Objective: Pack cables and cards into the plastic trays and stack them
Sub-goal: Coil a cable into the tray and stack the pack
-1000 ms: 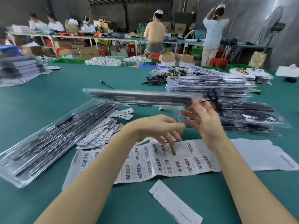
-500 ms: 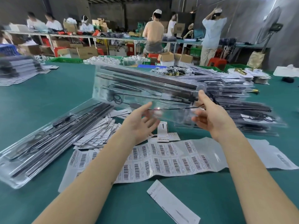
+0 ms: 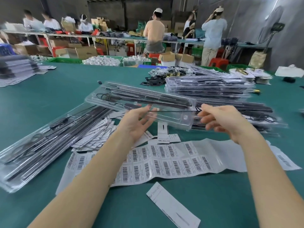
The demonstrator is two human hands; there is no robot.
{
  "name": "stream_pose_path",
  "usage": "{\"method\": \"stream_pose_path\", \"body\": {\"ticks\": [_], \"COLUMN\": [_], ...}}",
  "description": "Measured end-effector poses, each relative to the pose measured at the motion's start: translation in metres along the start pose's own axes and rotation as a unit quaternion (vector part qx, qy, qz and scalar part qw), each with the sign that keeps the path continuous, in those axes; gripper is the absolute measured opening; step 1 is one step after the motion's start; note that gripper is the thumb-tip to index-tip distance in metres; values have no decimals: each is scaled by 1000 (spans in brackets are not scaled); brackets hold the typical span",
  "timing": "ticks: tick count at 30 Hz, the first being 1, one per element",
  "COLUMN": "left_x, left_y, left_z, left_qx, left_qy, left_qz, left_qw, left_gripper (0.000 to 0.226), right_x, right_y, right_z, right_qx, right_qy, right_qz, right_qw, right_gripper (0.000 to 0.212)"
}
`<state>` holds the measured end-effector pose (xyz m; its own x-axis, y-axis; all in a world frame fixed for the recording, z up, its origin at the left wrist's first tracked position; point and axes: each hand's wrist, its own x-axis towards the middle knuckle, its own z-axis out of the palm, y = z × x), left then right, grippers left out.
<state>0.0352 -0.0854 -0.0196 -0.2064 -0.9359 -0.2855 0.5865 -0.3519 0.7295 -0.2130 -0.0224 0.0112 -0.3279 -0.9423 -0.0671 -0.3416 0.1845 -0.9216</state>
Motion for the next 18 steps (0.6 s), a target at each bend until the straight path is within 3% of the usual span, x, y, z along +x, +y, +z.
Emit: {"method": "stream_pose_path", "body": {"ticks": [2,5,8,11,13,14,16,17,18], "left_x": [-2,-9,-15,-28,-36,-38,-37,-35,-31], "left_y": [-1,-10,-14,-2,4,5,3,2,0], "left_z": [5,17,26,28,29,30,32,32,29], "left_qx": [7,31,32,-1,75,169,407,523,626], "left_qy": [21,60,79,-22,-153,-203,-235,-222,-194], "left_qz": [5,0,-11,-134,-231,-227,-89,22,138], "left_qw": [1000,998,996,991,958,937,878,823,742], "left_gripper": [12,7,11,35,61,64,46,39,37], "right_x": [-1,-4,1,7,11,12,12,11,10], "right_y": [-3,-1,6,12,17,19,21,21,22], "right_z": [-5,-1,6,15,21,23,25,24,22], "right_qx": [-2,11,115,223,226,221,220,225,232], "right_qy": [17,-88,-58,-26,-16,-19,-45,-60,-72], "right_qz": [-44,-8,-7,-17,-11,-4,11,15,17], "right_qw": [999,996,992,974,974,975,974,972,970], "right_gripper": [21,29,22,10,9,9,13,15,18]}}
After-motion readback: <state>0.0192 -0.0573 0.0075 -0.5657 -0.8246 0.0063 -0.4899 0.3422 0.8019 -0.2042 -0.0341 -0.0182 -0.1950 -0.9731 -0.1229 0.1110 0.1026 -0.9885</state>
